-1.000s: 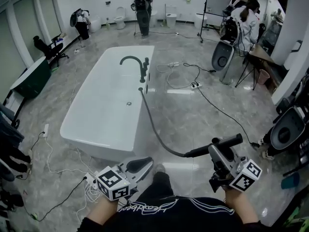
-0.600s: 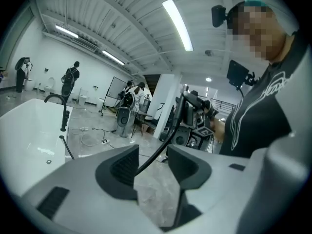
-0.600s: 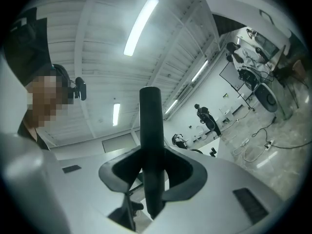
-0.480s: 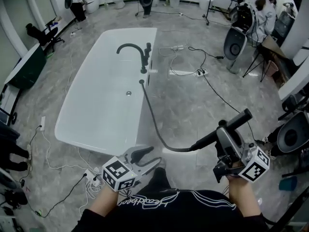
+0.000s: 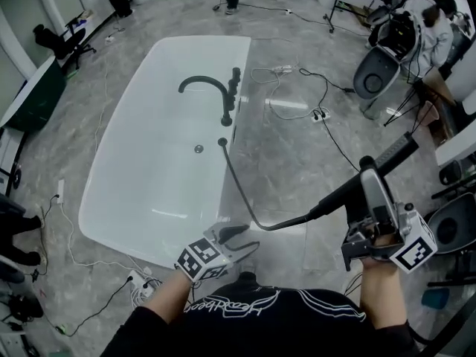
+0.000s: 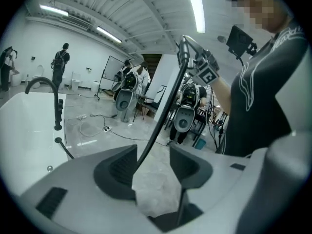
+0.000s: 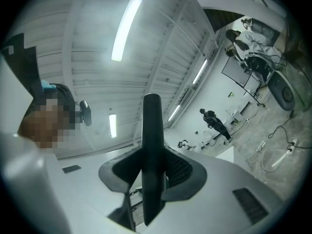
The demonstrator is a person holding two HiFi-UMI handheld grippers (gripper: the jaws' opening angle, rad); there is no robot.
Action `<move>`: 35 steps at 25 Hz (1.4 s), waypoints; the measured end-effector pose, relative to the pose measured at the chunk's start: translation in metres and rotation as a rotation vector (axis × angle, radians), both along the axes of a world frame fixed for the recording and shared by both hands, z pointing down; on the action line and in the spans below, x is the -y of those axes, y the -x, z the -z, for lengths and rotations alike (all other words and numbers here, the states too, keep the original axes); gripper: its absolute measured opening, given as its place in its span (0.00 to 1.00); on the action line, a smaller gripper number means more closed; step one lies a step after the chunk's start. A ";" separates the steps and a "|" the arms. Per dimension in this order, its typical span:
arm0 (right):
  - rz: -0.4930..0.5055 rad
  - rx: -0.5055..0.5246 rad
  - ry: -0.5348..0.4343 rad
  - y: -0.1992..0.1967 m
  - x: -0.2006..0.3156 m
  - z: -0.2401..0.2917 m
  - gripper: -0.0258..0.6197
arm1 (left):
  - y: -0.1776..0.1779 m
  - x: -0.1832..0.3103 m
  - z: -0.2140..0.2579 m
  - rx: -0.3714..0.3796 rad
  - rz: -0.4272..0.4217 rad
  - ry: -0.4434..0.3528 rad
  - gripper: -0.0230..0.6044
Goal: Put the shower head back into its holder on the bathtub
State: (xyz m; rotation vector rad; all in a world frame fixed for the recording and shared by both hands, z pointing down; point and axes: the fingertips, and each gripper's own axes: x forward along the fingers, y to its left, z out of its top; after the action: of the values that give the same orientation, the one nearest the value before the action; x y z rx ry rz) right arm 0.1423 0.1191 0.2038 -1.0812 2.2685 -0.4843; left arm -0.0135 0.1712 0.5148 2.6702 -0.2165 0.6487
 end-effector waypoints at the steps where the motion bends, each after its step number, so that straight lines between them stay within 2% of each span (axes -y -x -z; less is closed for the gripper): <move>1: 0.001 0.009 -0.002 0.000 0.012 0.004 0.25 | -0.005 0.008 -0.007 0.012 -0.014 0.005 0.34; 7: 0.014 0.045 -0.036 -0.003 0.060 0.029 0.25 | -0.036 0.051 -0.047 0.089 -0.064 -0.019 0.34; 11: 0.028 0.058 -0.045 -0.006 0.075 0.035 0.25 | -0.061 0.066 -0.066 0.062 -0.070 0.022 0.34; 15: 0.052 0.124 -0.013 -0.022 0.087 0.033 0.25 | -0.081 0.069 -0.078 0.064 -0.063 0.072 0.34; 18: 0.073 0.146 0.001 -0.036 0.099 0.032 0.25 | -0.087 0.078 -0.077 0.051 -0.011 0.115 0.33; 20: 0.090 0.161 0.014 -0.048 0.111 0.028 0.25 | -0.088 0.085 -0.075 0.053 0.019 0.137 0.21; 23: 0.091 0.161 0.042 -0.071 0.132 0.017 0.25 | -0.085 0.098 -0.074 0.073 0.081 0.143 0.15; 25: 0.083 0.125 0.040 -0.087 0.149 0.008 0.25 | -0.078 0.110 -0.074 0.092 0.136 0.153 0.14; 29: 0.075 -0.011 0.044 -0.121 0.179 -0.012 0.25 | -0.068 0.131 -0.066 0.132 0.246 0.168 0.14; 32: 0.103 -0.057 0.079 -0.141 0.195 -0.030 0.25 | -0.064 0.144 -0.050 0.132 0.332 0.182 0.14; 35: 0.150 -0.109 0.088 -0.146 0.209 -0.049 0.25 | -0.052 0.162 -0.030 0.141 0.443 0.158 0.14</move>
State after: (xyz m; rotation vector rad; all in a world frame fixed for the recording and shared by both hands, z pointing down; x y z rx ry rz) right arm 0.2885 -0.0897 0.2531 -1.0055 2.4568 -0.6041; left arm 0.0386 0.0096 0.5448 2.3151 -0.7375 0.6744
